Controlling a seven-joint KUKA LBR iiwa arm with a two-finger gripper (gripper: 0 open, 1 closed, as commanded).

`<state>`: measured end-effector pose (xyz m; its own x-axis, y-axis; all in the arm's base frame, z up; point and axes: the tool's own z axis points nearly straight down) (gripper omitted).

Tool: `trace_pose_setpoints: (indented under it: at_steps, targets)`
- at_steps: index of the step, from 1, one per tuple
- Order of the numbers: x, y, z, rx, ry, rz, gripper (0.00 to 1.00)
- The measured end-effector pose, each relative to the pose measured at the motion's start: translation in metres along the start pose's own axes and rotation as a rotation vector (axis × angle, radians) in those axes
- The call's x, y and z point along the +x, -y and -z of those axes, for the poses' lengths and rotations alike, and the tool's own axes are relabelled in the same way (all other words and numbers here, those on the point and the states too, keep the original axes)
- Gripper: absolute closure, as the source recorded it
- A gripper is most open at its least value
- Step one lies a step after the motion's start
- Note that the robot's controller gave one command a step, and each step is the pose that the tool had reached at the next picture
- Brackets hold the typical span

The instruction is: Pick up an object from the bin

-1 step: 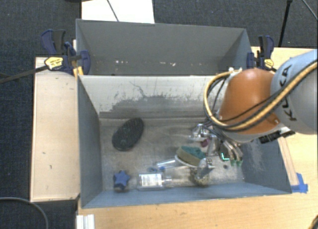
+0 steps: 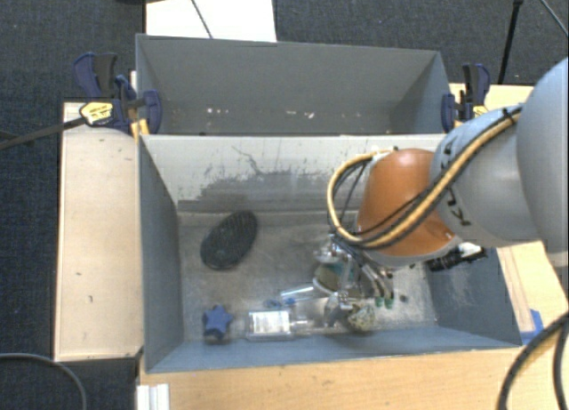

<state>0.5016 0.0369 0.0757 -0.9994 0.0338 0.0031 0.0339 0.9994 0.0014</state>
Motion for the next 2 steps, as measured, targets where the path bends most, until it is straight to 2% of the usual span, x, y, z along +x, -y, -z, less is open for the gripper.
trace_pose_setpoints:
  at_steps: [1, 2]
  targets:
    - [-0.001, 0.001, 0.005, 0.000, 0.004, -0.003, 1.00]
    - [0.003, -0.001, 0.125, 0.000, 0.012, 0.016, 1.00]
